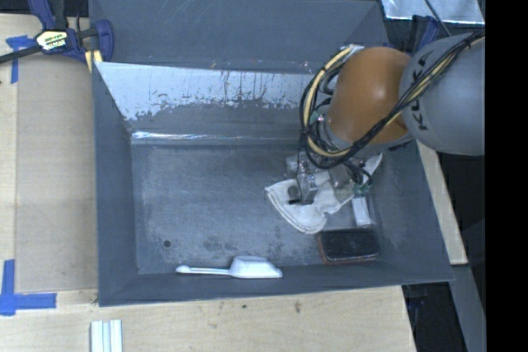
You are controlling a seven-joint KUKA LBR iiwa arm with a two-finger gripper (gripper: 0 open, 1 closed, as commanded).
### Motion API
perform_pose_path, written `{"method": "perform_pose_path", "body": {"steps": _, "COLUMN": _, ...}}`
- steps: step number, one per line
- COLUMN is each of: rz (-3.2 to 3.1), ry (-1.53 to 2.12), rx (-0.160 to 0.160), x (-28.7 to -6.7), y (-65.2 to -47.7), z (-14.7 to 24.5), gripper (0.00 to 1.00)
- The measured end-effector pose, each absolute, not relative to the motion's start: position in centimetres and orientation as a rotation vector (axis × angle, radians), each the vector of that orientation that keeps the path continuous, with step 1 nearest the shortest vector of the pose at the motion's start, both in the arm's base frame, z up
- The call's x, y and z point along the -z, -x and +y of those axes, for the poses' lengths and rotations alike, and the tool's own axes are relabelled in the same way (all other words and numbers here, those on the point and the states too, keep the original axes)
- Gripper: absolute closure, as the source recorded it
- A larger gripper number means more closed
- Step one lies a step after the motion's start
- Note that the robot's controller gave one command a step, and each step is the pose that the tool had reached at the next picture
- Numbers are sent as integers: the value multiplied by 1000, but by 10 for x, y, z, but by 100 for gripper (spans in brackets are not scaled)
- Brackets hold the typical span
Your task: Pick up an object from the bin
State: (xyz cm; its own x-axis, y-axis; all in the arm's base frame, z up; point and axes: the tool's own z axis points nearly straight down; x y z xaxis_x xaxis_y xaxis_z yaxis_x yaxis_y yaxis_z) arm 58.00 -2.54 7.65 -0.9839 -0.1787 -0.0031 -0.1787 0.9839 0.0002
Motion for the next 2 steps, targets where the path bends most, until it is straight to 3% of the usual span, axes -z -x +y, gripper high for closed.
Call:
{"method": "perform_pose_path", "body": {"steps": 1, "rz": 3126, "ry": 280, "rx": -1, "x": -76, "y": -580, "z": -25, "gripper": 100}}
{"method": "perform_pose_path", "body": {"steps": 2, "rz": 3124, "ry": 303, "rx": 0, "x": -204, "y": -581, "z": -15, "gripper": 100}}
